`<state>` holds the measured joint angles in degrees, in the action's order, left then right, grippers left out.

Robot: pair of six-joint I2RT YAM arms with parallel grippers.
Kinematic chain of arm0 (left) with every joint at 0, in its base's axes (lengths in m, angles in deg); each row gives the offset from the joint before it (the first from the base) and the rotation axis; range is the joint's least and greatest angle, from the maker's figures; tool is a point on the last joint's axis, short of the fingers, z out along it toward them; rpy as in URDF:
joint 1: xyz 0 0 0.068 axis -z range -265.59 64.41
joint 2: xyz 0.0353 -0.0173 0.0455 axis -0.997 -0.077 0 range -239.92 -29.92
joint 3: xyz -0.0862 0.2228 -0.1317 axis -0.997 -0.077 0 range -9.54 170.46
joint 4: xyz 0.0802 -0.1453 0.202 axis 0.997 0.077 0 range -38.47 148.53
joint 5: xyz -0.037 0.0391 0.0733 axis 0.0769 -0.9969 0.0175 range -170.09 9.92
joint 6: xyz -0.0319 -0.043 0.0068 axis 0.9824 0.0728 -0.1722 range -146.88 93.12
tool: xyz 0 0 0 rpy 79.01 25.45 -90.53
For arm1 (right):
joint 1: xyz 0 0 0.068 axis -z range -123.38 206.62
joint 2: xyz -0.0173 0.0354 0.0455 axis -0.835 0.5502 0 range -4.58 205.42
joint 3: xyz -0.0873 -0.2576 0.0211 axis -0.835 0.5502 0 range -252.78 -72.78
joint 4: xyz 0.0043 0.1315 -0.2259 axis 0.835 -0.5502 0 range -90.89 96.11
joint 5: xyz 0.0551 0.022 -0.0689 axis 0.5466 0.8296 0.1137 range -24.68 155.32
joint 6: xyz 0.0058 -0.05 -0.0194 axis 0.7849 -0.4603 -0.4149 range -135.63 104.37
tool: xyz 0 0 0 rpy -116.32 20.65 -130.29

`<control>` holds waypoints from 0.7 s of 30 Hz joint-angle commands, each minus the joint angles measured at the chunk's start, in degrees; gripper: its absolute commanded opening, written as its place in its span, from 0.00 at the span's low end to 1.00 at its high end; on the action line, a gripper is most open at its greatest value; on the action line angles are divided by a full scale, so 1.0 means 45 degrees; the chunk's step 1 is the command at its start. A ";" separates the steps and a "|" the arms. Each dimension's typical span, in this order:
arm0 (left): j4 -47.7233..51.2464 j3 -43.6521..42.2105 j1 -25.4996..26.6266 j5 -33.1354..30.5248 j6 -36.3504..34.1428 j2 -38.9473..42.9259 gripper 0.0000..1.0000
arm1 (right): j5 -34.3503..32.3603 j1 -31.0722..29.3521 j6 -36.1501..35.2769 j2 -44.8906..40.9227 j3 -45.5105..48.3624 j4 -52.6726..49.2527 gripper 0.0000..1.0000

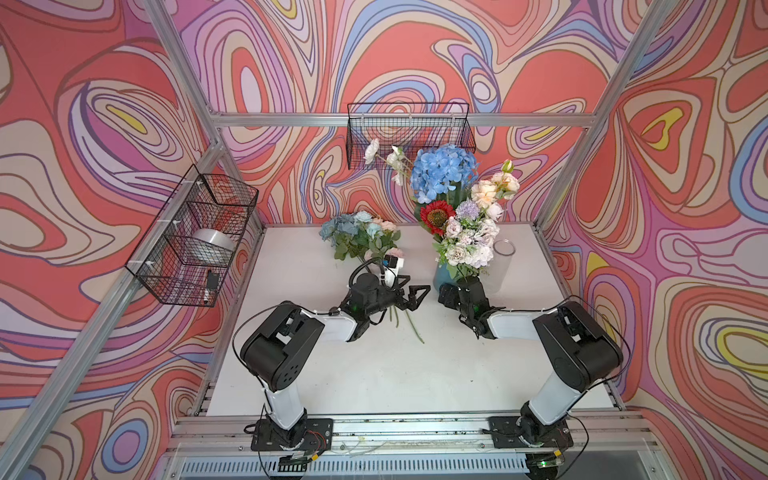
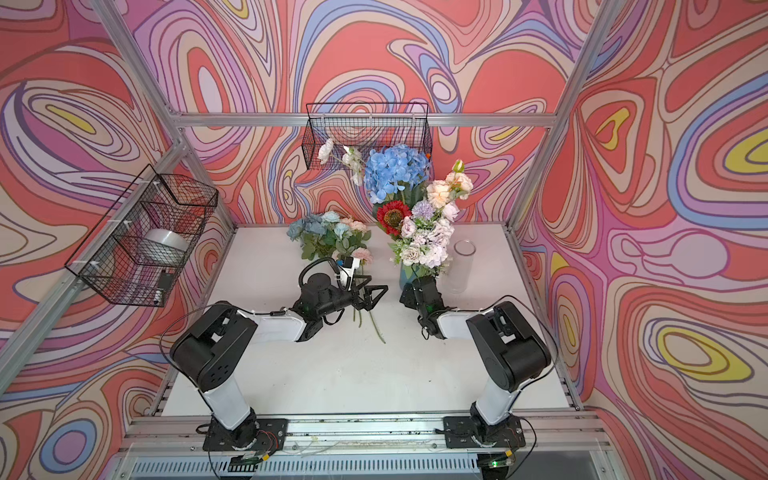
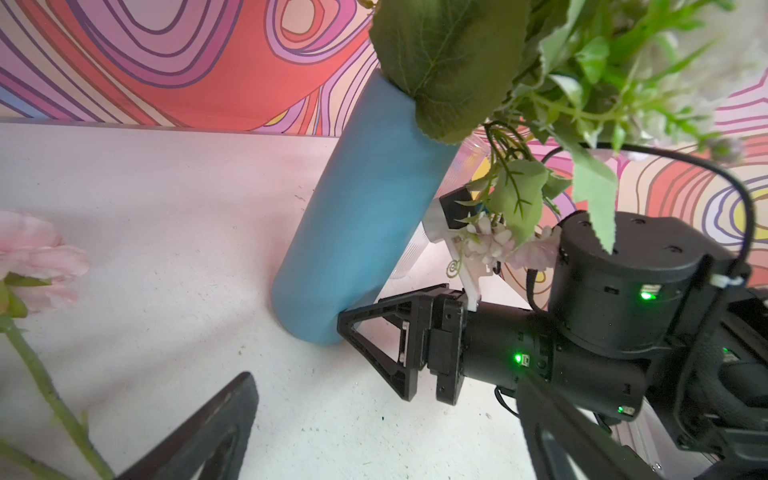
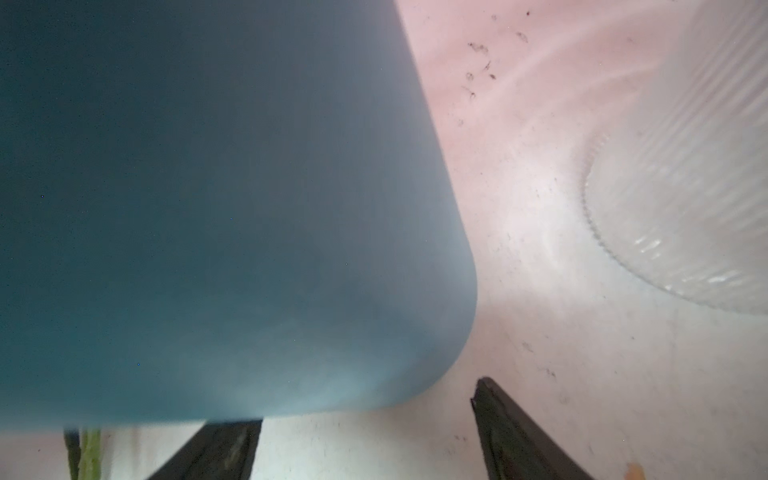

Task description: Arrange the flowers into the vase

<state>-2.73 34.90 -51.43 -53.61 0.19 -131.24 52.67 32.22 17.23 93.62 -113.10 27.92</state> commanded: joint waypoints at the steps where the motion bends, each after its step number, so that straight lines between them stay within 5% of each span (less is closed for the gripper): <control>1: -0.0638 -0.0167 -0.0104 -0.0157 -0.0041 0.0396 1.00 | -0.0370 0.0168 -0.0546 0.0290 -0.0347 0.0161 0.82; 14: -0.0917 -0.0668 -0.0762 -0.0295 0.0621 0.0697 1.00 | 0.0620 0.1150 -0.1459 0.1702 -0.2447 -0.0254 0.82; 21: -0.0028 -0.1318 -0.1904 -0.0660 0.0705 0.1610 1.00 | 0.1426 0.1128 -0.1435 0.0149 -0.2494 -0.2784 0.84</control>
<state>-3.56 29.42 -59.04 -55.24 3.36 -127.13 57.00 37.31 11.41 98.95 -123.81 21.27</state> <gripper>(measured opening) 0.998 0.834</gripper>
